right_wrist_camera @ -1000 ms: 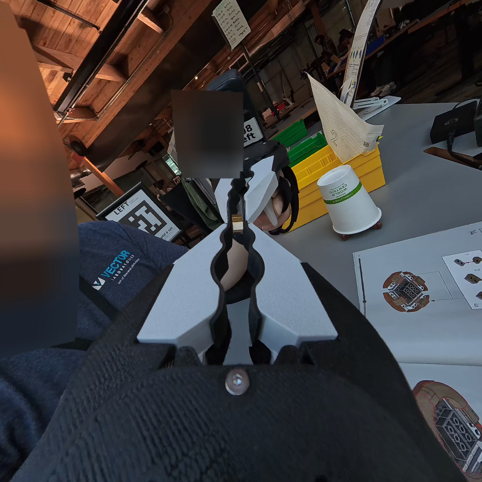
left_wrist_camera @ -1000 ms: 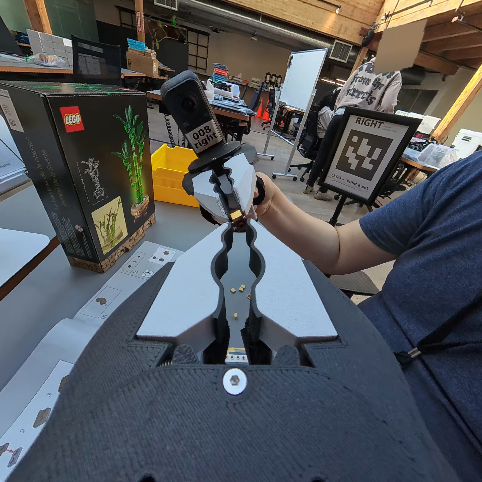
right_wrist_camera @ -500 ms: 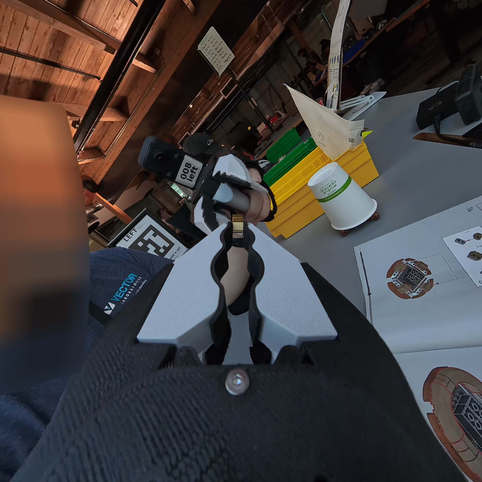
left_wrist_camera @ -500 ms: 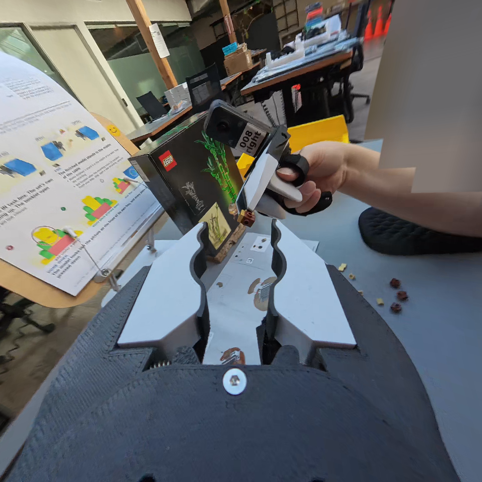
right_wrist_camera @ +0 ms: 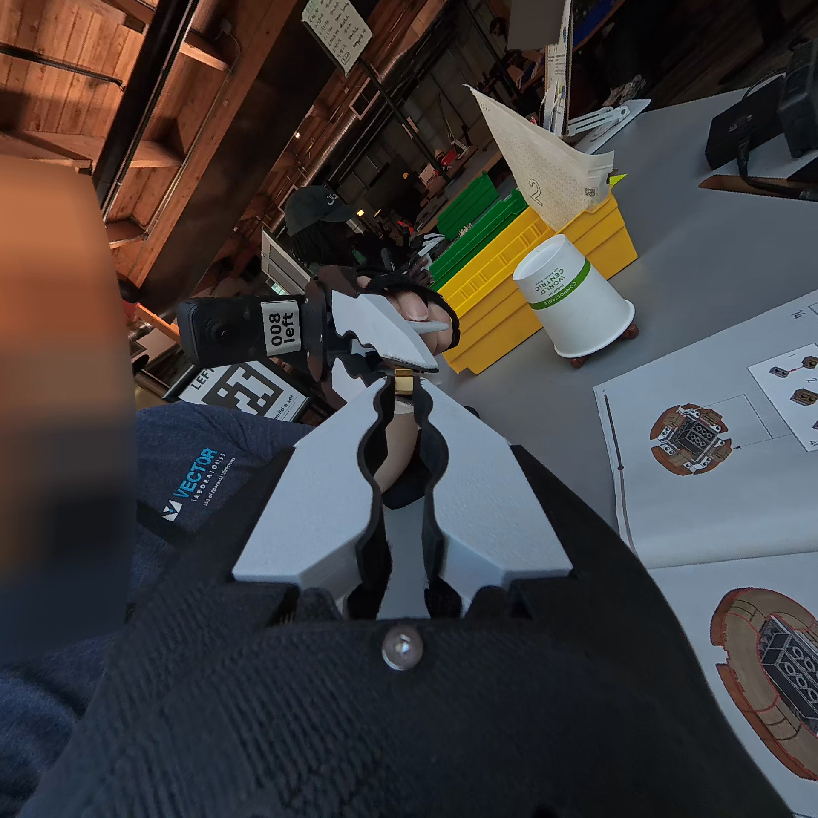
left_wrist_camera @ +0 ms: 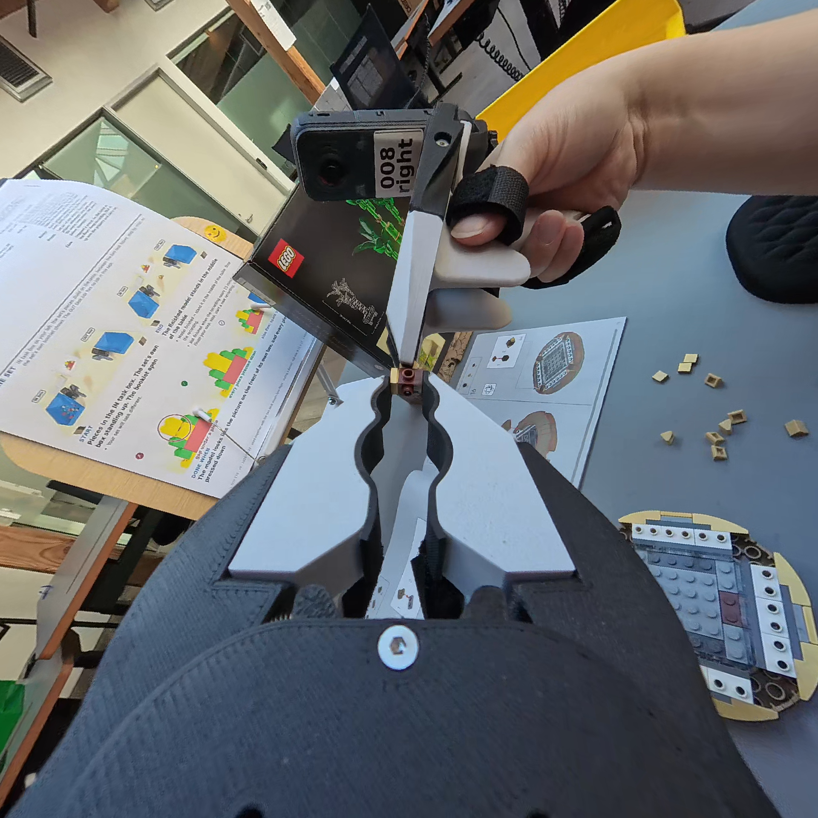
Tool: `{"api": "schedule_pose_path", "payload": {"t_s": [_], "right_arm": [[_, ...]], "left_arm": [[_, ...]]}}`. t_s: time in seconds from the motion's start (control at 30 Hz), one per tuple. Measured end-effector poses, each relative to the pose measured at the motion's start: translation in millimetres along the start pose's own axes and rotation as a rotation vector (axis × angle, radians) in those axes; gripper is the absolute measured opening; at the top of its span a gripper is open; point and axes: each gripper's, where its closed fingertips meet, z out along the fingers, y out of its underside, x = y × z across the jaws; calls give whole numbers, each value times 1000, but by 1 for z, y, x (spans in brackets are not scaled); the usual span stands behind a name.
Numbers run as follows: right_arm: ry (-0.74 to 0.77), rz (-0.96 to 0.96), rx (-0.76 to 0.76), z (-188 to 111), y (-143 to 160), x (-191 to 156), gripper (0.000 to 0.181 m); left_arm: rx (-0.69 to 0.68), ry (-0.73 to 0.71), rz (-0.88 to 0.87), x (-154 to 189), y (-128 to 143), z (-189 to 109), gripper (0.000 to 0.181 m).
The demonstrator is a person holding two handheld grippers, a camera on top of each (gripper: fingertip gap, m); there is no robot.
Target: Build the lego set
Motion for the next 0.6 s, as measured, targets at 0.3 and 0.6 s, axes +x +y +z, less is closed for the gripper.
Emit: {"api": "schedule_pose_path", "payload": {"t_s": [0.3, 0.6], "right_arm": [[-32, -110, 51, -11, -13, -21, 21], [-86, -175, 31, 0, -11, -42, 12]], "left_arm": [[85, -88, 65, -11, -20, -13, 11], [145, -104, 100, -10, -36, -21, 11]]}}
